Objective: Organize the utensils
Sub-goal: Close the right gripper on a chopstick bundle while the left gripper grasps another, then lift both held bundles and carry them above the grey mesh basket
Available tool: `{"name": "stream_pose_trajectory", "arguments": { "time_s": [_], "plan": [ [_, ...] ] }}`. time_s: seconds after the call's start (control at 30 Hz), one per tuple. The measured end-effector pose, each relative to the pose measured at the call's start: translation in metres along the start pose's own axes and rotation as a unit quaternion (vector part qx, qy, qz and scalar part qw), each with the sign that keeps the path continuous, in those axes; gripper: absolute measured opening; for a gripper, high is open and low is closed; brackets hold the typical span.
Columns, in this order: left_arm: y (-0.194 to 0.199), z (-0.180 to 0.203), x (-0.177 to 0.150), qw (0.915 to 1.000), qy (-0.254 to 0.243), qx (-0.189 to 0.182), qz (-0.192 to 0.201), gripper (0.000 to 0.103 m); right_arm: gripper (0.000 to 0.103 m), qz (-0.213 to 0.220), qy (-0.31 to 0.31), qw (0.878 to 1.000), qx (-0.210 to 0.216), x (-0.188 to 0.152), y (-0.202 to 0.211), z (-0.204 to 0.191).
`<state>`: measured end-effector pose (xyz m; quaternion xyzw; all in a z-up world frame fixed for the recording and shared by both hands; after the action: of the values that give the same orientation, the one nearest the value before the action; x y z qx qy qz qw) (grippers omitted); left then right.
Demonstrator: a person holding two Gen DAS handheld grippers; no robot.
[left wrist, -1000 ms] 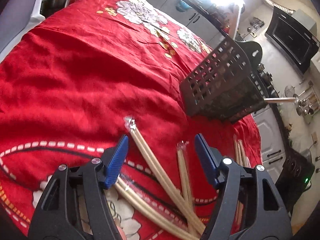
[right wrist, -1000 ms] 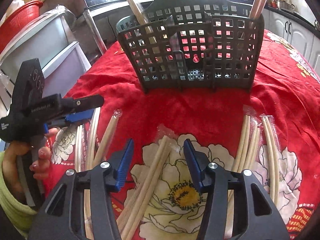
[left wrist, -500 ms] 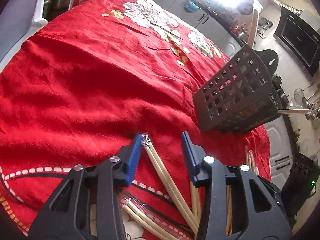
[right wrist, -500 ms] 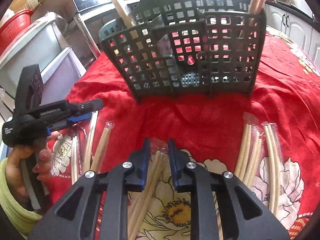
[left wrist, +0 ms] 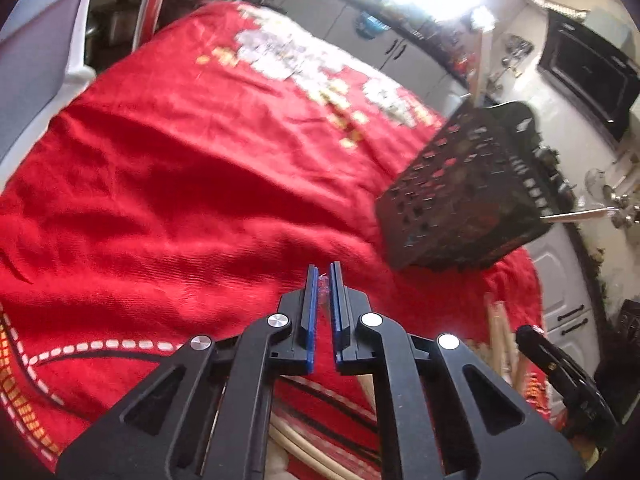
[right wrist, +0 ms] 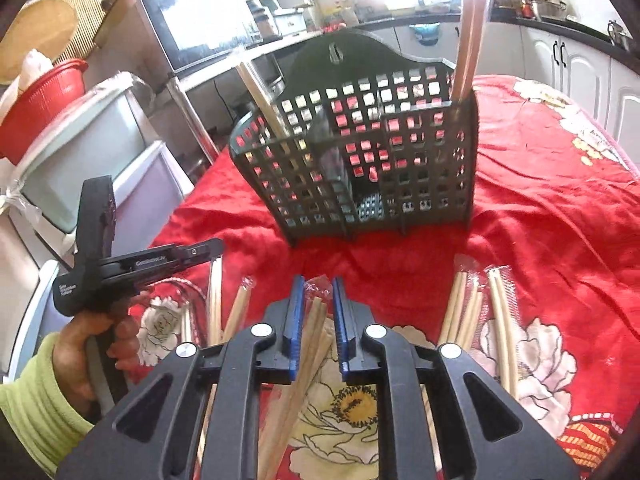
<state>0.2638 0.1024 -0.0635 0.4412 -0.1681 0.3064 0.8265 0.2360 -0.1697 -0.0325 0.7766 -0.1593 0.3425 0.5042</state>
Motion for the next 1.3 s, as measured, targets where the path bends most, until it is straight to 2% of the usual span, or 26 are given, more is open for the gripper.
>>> {"name": "stream_pose_trajectory", "arguments": {
  "time_s": [0.2, 0.5, 0.93, 1.3],
  "plan": [
    [0.036, 0.041, 0.006, 0.9977, -0.041, -0.040, 0.037, 0.003, 0.010, 0.031, -0.010, 0.999, 0.005, 0.006, 0.022, 0.001],
    [0.074, 0.111, 0.013, 0.9874, -0.109, -0.086, 0.076, 0.003, 0.009, 0.085, -0.026, 0.996, 0.004, 0.013, 0.064, 0.010],
    [0.089, 0.156, 0.029, 0.9771, -0.146, -0.117, 0.101, 0.002, 0.008, 0.169, -0.012, 0.985, -0.014, 0.031, 0.119, 0.015],
    [0.101, 0.190, 0.052, 0.9678, -0.168, -0.143, 0.122, 0.001, 0.007, 0.213, 0.009, 0.977, -0.018, 0.067, 0.136, 0.013]
  ]
}}
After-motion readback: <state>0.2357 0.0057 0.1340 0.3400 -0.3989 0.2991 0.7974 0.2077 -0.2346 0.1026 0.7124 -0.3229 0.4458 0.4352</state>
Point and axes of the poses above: each gripper's, at about its wrist camera, not at the fingertips, and y roughly against the way its jaws point, z to its right, x to its top, the point moved 4 cm from there along -y, roughly the way its jaws point, and after that the axes turned 7 degrees about -x, right-handed, at the moved point
